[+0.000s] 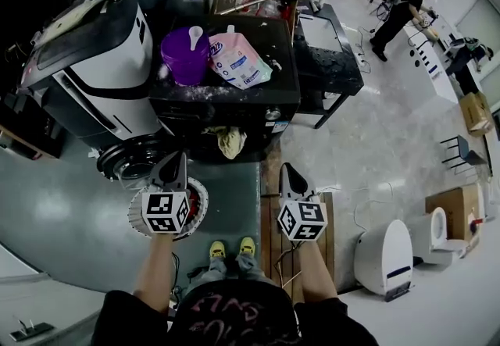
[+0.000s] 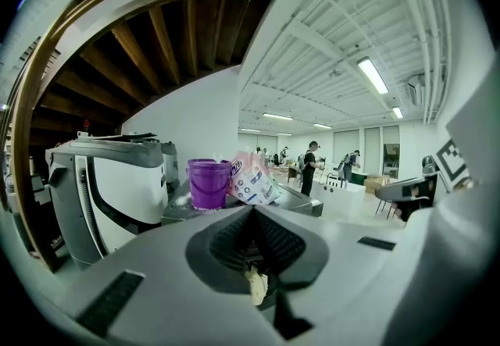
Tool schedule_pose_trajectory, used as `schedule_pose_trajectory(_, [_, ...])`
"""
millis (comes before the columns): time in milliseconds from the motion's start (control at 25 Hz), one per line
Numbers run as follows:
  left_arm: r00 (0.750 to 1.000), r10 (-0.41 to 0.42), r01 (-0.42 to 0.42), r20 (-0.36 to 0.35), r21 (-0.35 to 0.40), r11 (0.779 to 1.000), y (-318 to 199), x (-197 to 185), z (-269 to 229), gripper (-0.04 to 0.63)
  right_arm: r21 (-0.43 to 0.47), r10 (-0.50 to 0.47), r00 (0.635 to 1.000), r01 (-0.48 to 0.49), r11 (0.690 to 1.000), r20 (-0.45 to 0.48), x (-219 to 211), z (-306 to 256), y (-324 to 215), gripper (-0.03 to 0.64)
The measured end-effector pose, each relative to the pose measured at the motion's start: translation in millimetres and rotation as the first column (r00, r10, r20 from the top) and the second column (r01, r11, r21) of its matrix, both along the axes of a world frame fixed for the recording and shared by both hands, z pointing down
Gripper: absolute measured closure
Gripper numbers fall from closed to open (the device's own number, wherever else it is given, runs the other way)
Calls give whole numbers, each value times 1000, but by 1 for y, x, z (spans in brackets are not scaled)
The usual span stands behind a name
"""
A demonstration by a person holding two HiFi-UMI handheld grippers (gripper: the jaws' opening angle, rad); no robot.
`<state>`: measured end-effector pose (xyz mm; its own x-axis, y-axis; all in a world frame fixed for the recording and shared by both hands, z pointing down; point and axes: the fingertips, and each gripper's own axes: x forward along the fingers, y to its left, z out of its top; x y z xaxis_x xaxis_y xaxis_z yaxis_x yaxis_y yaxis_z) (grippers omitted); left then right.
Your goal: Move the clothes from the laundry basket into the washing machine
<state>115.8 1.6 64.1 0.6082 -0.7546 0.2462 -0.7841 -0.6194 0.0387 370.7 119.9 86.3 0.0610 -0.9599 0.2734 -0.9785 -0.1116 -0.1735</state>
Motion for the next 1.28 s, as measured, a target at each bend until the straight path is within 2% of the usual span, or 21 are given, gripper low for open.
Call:
schedule_pose_trajectory(360, [1000,-14,14,5,51,999,15,-18,-31,584,54,-28,999,27,998,16,-6,-32,0,614])
schedule_pose_trajectory(680, [999,-35,38,-37,70,997,14,-35,-48,584,99,-53,998,50,994,26,-11,-60,-9,614])
schedule_pose_trajectory(1280, [998,-30,36,-52,121,992,9,-40,-75,584,118,-50,999,50,992,-1,-10,-77,-10,614])
